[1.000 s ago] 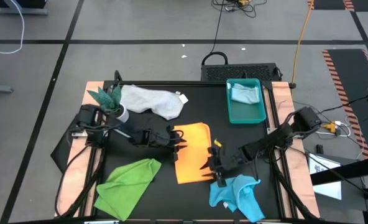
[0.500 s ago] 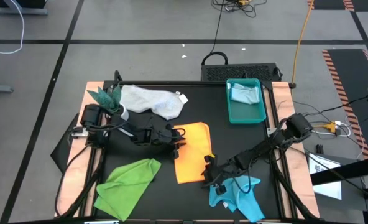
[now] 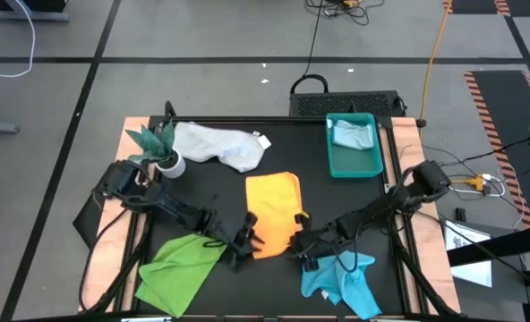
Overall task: Fold microfiber towels
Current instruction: Fold the orange microfiber cloth
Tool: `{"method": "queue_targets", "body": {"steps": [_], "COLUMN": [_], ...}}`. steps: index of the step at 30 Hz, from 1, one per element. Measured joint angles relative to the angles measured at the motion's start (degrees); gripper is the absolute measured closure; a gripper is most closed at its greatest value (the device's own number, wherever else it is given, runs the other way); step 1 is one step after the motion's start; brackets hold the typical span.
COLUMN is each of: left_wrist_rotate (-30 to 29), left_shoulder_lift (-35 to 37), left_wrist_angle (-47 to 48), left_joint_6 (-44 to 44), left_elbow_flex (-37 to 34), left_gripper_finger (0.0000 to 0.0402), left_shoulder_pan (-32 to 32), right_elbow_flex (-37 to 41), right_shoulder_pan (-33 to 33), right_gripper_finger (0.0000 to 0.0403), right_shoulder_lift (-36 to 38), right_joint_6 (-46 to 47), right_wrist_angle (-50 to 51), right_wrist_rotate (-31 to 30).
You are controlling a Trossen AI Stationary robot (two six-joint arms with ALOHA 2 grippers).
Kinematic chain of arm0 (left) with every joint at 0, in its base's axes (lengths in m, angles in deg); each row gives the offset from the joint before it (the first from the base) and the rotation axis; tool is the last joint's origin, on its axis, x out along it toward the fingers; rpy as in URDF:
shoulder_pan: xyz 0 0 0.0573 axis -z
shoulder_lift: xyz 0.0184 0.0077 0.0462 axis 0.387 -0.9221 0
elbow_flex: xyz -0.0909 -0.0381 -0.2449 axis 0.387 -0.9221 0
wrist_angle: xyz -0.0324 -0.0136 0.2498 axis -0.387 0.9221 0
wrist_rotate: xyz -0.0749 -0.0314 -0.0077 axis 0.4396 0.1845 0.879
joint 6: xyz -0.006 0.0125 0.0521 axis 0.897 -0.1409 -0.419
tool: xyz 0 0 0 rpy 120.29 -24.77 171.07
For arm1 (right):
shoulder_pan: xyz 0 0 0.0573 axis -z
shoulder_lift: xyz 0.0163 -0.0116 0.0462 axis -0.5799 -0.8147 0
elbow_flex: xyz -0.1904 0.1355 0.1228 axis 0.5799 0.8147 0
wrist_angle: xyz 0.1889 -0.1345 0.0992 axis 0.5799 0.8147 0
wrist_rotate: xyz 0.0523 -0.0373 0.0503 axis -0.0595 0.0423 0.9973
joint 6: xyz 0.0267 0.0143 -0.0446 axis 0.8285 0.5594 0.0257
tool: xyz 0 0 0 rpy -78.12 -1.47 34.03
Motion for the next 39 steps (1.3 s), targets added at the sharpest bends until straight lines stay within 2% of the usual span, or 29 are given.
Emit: {"method": "queue_targets", "body": {"steps": [3,7,9,11,15,20,23,27,32,39], "left_wrist_rotate": [-0.09,-0.57,-3.22,-8.40,-15.37,-18.82,-21.41,-21.64,-21.52,-21.40], "left_shoulder_lift": [0.00,0.00,0.00,0.00,-0.13,-0.13,-0.16,-0.18,-0.18,-0.79], "left_wrist_angle": [-0.46,3.11,4.61,4.92,5.53,5.96,6.05,4.16,0.02,-0.86], "left_joint_6": [-0.26,-1.01,-0.61,0.50,2.75,9.97,15.69,21.84,24.24,27.56], "left_elbow_flex": [0.00,0.00,0.00,0.00,0.00,0.00,0.00,0.00,0.00,-0.02], "left_gripper_finger": [0.0241,0.0171,0.0137,0.0112,0.0087,0.0097,0.0120,0.0160,0.0203,0.0233], "left_shoulder_pan": [2.17,3.63,3.98,4.44,5.08,6.26,7.10,7.28,7.39,7.82], "right_elbow_flex": [0.00,0.00,0.00,0.00,0.01,1.03,1.89,2.25,2.25,2.25], "right_shoulder_pan": [1.61,3.03,3.66,4.54,5.96,6.81,7.06,7.08,7.08,7.08], "right_gripper_finger": [0.0391,0.0400,0.0399,0.0398,0.0398,0.0398,0.0397,0.0397,0.0397,0.0397], "right_shoulder_lift": [0.92,1.99,2.76,3.57,4.72,4.80,4.83,4.83,4.83,4.83], "right_joint_6": [3.89,6.81,8.70,10.92,14.35,16.71,17.84,17.91,17.91,17.91], "right_wrist_angle": [0.33,0.62,0.68,0.75,0.89,0.86,0.33,0.09,-0.32,-0.32], "right_wrist_rotate": [1.55,2.93,3.03,2.99,2.92,2.95,2.94,2.87,2.77,2.85]}}
